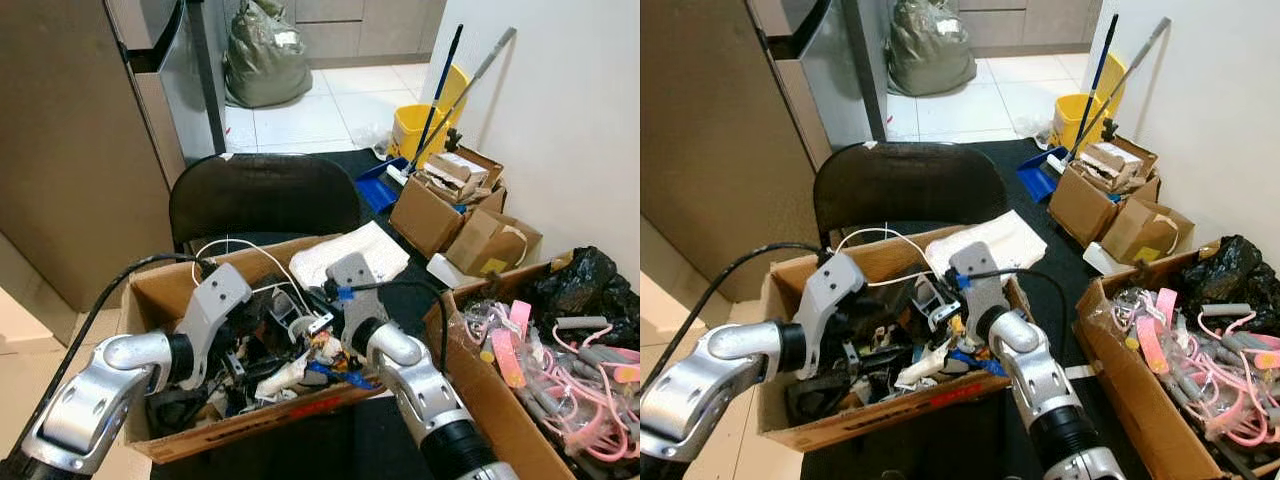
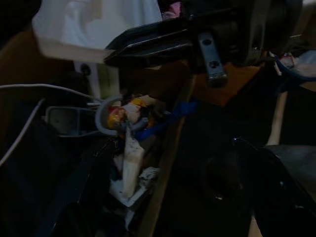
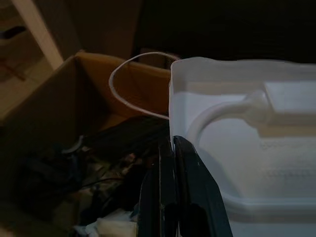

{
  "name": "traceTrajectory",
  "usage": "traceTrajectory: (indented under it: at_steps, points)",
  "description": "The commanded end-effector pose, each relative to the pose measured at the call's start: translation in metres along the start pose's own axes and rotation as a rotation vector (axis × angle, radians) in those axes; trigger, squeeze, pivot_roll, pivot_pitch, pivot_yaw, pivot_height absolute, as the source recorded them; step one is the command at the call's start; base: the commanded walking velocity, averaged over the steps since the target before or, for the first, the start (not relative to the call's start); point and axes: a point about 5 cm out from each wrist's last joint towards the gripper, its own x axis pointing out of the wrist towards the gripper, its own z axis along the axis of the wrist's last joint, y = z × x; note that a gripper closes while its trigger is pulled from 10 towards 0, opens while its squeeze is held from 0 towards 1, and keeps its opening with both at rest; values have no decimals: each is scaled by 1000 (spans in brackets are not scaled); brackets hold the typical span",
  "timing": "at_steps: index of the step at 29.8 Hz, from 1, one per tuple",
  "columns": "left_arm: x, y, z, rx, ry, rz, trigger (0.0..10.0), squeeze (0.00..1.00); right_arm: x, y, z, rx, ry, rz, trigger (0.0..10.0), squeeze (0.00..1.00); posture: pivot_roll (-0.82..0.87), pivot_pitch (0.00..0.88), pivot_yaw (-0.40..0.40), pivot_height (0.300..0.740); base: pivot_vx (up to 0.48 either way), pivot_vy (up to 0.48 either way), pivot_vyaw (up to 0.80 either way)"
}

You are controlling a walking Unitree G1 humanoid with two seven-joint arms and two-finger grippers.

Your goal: Picking trash to rubbish bin

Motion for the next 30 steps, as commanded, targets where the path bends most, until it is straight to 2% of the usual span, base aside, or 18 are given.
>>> traceTrajectory:
  at_steps: [1, 2, 3, 4, 5, 6, 11, 12, 13, 15, 16, 17, 19, 21, 22, 23, 27, 30]
  points:
    - [-4, -1, -5, -5, 41, -10, 10000, 0, -1, 6, -6, 23, 30, 49, 10000, 4, 41, 120, 40, 740, 0, 0, 0]
    - [-4, -2, -5, 0, 46, -12, 10000, 0, -1, 8, -6, 23, 31, 64, 10000, 306, 41, 120, 40, 740, 0, 0, 0]
    - [-4, -2, -5, 3, 49, -13, 10000, 0, -2, 8, -6, 23, 31, 74, 10000, 306, 41, 120, 40, 740, 0, 0, 0]
    - [-3, -1, -5, 3, 52, -13, 10000, 0, -2, 9, -6, 31, 30, 83, 10000, 859, 41, 122, 43, 740, 0, 0, 0]
    - [-3, -1, -5, 3, 52, -13, 10000, 0, -2, 9, -6, 31, 30, 83, 10000, 859, 41, 122, 43, 740, 0, 0, 0]
    - [-3, -1, -5, 1, 55, -12, 10000, 0, -3, 10, -6, 51, 29, 98, 10000, 1000, 41, 122, 43, 740, 0, 0, 0]
    - [-3, -2, -5, 4, 65, -15, 10000, 0, -3, 10, -8, 39, 34, 78, 10000, 1000, 41, 124, 44, 740, 0, 0, 0]
    - [-3, -2, -5, 4, 71, -13, 10000, 0, -3, 5, -7, 32, 29, 30, 10000, 694, 42, 126, 44, 740, 0, 0, 0]
    - [-4, -2, -4, 7, 70, -11, 10000, 0, -2, 0, -4, 35, 6, -24, 10000, 0, 39, 128, 46, 740, 0, 0, 0]
    - [-5, 1, 0, -2, 37, 18, 10000, 0, -3, -13, 4, 53, -41, -129, 10000, 0, 38, 131, 44, 740, 0, 0, 0]
    - [-5, 1, 0, -2, 37, 18, 10000, 0, -3, -13, 4, 53, -41, -129, 10000, 0, 38, 131, 44, 740, 0, 0, 0]
    - [-5, 10, 10, -26, -48, 96, 10000, 0, -7, -30, 10, 106, -94, -268, 10000, 0, 39, 134, 39, 740, 0, 0, 0]
    - [-5, 14, 13, -29, -78, 127, 10000, 0, -9, -35, 12, 123, -109, -314, 10000, 0, 39, 134, 39, 740, 0, 0, 0]
    - [-7, 44, 28, -20, -187, 434, 10000, 0, -24, -56, 14, 115, -162, -462, 10000, 0, 39, 136, 37, 740, 0, 0, 0]
    - [-9, 56, 31, -30, -219, 554, 10000, 0, -32, -65, 9, 133, -140, -548, 10000, 0, 37, 137, 37, 740, 0, 0, 0]
    - [-10, 63, 33, -38, -236, 623, 10000, 0, -38, -71, 4, 148, -120, -604, 10000, 0, 37, 137, 37, 740, 0, 0, 0]
    - [-4, 67, 28, -7, -175, 709, 10000, 0, -53, -80, -9, 176, -87, -712, 10000, 0, 30, 138, 47, 740, 0, 0, -148]
    - [8, 57, 33, 36, -207, 690, 10000, 0, -67, -81, -17, 194, -86, -794, 10000, 0, 22, 143, 55, 740, 0, 0, -800]
